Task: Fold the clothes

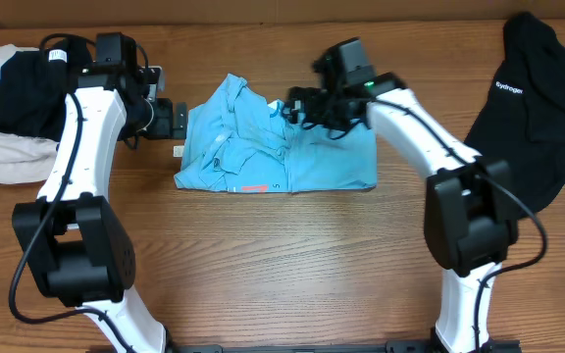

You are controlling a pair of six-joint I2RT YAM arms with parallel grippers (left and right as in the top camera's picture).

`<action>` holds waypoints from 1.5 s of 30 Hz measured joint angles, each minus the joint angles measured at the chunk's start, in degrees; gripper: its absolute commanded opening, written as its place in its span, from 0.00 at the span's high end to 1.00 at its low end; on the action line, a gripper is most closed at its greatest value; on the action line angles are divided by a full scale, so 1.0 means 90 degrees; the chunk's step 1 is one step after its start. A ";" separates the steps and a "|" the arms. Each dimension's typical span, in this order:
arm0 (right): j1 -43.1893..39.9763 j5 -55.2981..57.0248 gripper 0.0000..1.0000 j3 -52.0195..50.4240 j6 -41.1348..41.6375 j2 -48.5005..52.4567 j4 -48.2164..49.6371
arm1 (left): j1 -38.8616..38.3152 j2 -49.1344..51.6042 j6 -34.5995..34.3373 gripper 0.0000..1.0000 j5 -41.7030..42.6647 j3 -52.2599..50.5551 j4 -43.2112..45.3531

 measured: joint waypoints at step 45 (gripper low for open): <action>-0.1753 0.0770 0.00 0.0024 -0.0474 -0.0403 -0.1615 | -0.0967 0.1435 0.0814 0.00 0.0172 -0.0408 0.1671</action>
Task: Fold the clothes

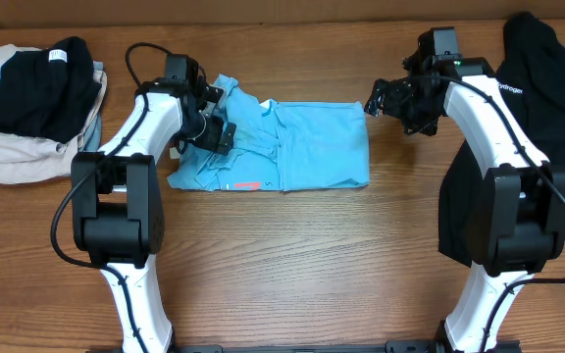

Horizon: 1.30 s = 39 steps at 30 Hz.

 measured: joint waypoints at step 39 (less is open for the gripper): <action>0.0000 0.0002 0.00 0.0000 -0.0051 0.0000 -0.0024 | 0.0015 0.0753 -0.0483 0.00 -0.0379 0.1647 -0.2144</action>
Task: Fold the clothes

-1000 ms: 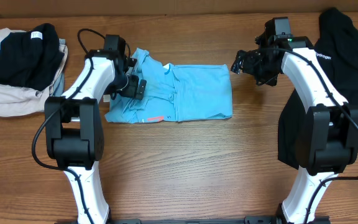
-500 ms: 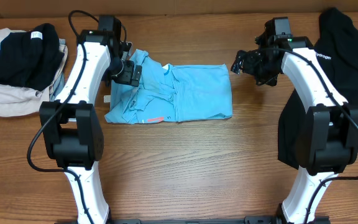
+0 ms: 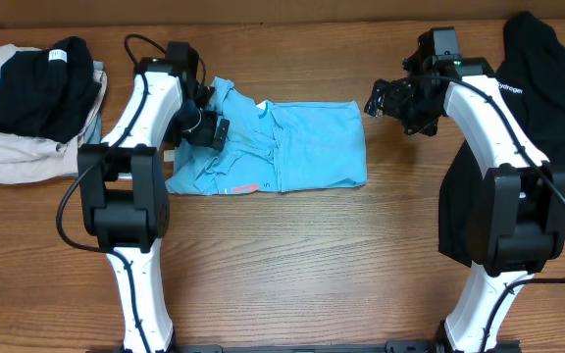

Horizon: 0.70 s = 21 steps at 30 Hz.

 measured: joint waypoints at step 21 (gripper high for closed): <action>0.0000 0.0000 0.01 0.0000 -0.0119 0.0000 -0.0143 | 0.0160 0.0104 0.0211 0.96 0.0466 -0.0012 -0.0381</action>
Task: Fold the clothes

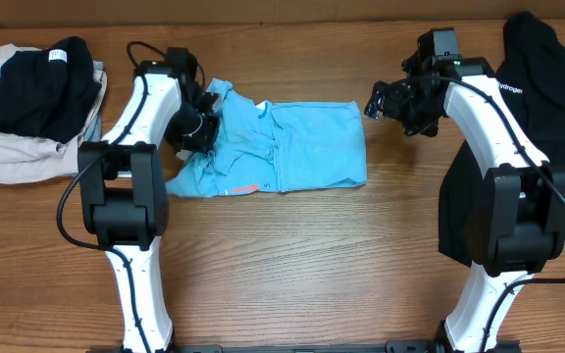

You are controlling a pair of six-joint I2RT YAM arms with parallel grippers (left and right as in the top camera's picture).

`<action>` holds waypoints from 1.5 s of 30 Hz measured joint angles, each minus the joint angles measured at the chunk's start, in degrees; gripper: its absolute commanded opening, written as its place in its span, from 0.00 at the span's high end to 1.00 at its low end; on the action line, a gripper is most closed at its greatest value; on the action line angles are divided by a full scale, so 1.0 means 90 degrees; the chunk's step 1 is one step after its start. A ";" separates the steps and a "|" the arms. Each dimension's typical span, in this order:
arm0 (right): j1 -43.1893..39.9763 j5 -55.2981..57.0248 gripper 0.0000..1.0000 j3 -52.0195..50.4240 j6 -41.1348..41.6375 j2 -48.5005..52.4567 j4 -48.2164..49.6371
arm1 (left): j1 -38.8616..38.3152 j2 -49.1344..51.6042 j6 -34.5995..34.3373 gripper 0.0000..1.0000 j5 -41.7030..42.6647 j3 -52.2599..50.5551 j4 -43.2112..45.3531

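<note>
A light blue shirt (292, 147) lies folded into a rough rectangle at the table's middle, its collar side bunched at the left. My left gripper (202, 130) sits low on the shirt's left part and looks shut on the cloth there; its fingertips are hidden by the wrist. Just off the shirt's upper right corner, my right gripper (372, 106) hovers open, holding nothing and not touching the cloth.
A pile of black and beige clothes (23, 108) lies at the far left. A black shirt with white lettering (542, 98) is spread at the far right, partly under the right arm. Bare wooden table (292, 265) fills the front.
My left gripper has shifted slightly left on the shirt's left part, and the cloth at that edge has drawn in with it. The right arm has not moved.
At first my left gripper was off the shirt's left edge and the right one was over its upper middle. Then the right gripper stood off the upper right corner, where it has stayed, while the left came onto the collar side and now tugs it left.
</note>
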 measured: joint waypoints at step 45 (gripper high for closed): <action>-0.1569 -0.0925 0.08 0.0070 -0.0364 -0.2237 -0.0792 | -0.2941 0.0168 -0.0590 0.00 -0.0687 0.3048 -0.1574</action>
